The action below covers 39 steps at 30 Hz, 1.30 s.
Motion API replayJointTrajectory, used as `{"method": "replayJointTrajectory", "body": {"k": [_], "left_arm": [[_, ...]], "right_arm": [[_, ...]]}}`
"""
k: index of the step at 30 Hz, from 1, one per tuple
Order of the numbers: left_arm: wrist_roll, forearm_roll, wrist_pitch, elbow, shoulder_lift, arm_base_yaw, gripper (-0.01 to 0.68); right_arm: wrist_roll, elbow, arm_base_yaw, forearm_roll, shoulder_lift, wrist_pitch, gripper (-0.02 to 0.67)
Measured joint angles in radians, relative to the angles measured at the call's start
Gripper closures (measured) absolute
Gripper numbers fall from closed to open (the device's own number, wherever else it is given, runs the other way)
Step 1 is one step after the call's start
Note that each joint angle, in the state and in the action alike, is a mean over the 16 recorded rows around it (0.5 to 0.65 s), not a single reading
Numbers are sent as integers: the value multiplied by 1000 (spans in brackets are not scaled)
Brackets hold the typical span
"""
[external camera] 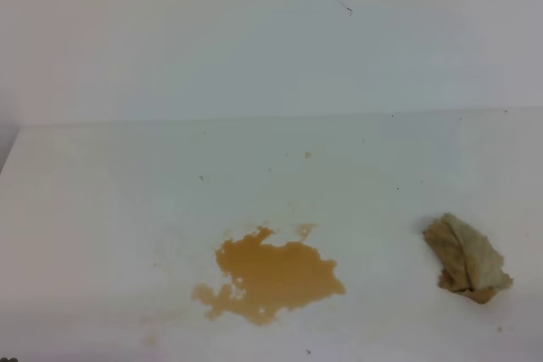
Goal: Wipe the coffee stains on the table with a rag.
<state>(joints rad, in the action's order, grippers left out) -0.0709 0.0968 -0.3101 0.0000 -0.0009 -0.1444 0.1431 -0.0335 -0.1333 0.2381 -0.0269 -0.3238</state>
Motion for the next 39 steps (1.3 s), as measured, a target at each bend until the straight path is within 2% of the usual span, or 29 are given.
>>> {"method": "replayJointTrajectory", "body": {"k": [39], "left_arm": [[0, 0, 1, 0, 0, 0, 675]], "right_arm": [[0, 0, 0, 4, 0, 4, 652]]}}
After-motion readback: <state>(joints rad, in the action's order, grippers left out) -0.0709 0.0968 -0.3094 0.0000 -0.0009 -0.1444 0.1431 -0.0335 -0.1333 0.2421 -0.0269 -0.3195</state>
